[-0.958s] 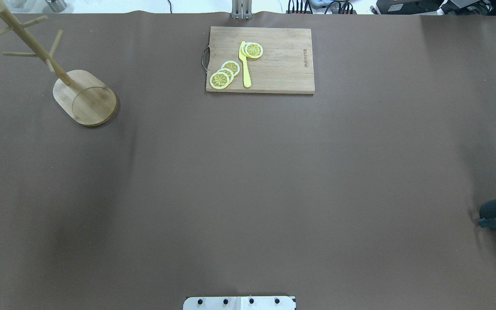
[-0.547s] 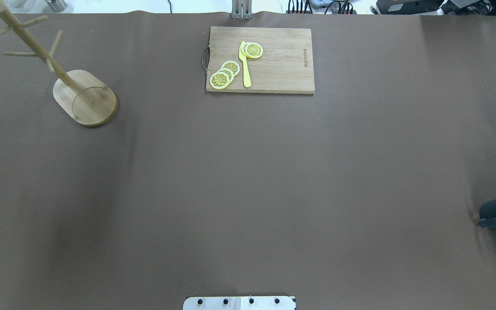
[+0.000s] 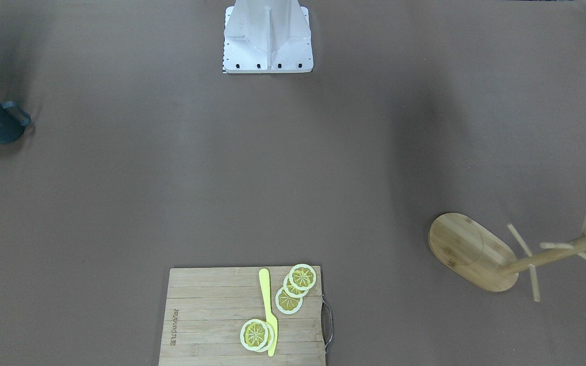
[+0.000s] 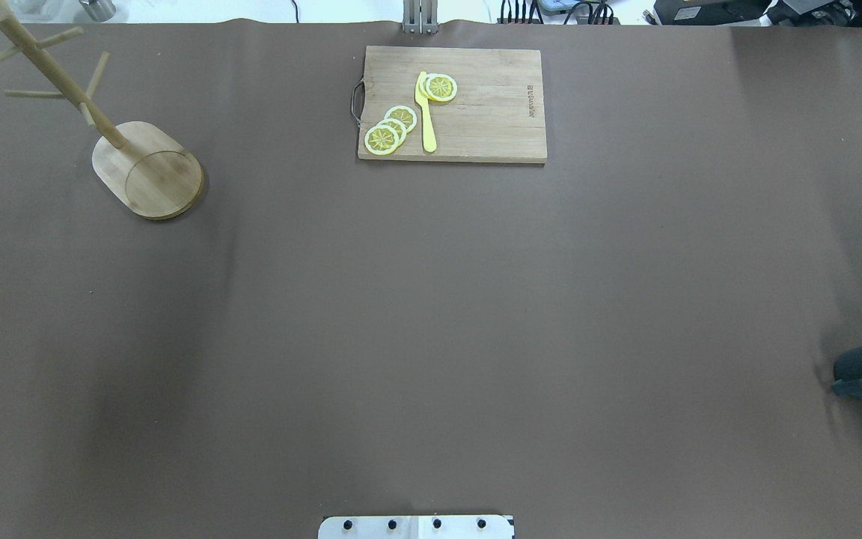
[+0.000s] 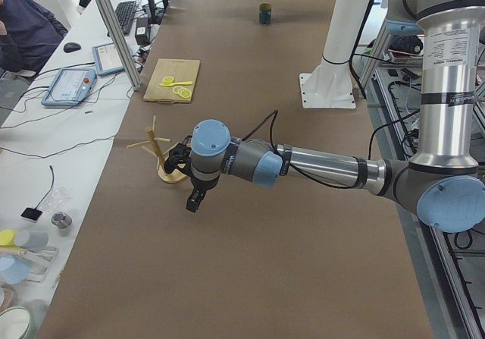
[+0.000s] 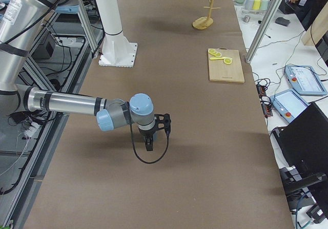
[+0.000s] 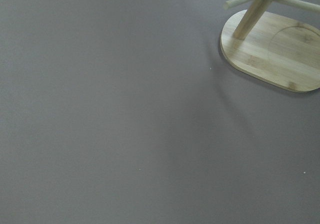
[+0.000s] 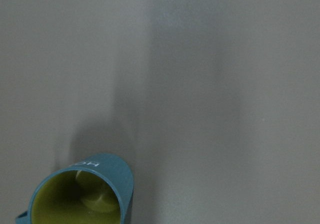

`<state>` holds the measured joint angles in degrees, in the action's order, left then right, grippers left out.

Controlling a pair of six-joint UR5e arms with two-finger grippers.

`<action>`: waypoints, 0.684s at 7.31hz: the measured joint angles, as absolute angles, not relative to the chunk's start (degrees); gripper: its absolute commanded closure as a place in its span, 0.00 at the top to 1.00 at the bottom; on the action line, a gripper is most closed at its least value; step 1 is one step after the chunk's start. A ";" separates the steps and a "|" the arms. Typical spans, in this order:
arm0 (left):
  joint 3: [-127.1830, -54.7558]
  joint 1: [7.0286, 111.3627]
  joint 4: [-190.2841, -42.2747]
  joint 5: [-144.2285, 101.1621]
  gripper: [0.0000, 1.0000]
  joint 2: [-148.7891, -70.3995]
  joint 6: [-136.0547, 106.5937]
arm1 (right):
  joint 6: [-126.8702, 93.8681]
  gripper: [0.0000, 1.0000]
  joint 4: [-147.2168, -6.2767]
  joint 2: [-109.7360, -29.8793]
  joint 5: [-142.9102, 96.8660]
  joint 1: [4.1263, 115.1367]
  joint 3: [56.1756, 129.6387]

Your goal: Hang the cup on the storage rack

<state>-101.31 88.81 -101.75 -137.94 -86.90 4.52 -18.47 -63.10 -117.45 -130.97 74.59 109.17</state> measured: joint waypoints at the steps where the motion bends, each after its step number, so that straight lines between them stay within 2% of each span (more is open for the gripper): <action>1: -101.45 88.83 -101.82 -137.97 0.99 -86.84 4.50 | -23.31 0.99 -60.61 -117.69 -128.71 70.93 108.88; 4: -101.84 88.85 -101.86 -137.95 0.99 -86.65 4.51 | -30.75 0.98 -52.13 -117.55 -125.75 64.33 105.73; 5: -101.96 88.86 -101.86 -137.97 0.99 -86.61 4.49 | -31.58 0.86 -50.16 -117.53 -125.21 62.72 105.08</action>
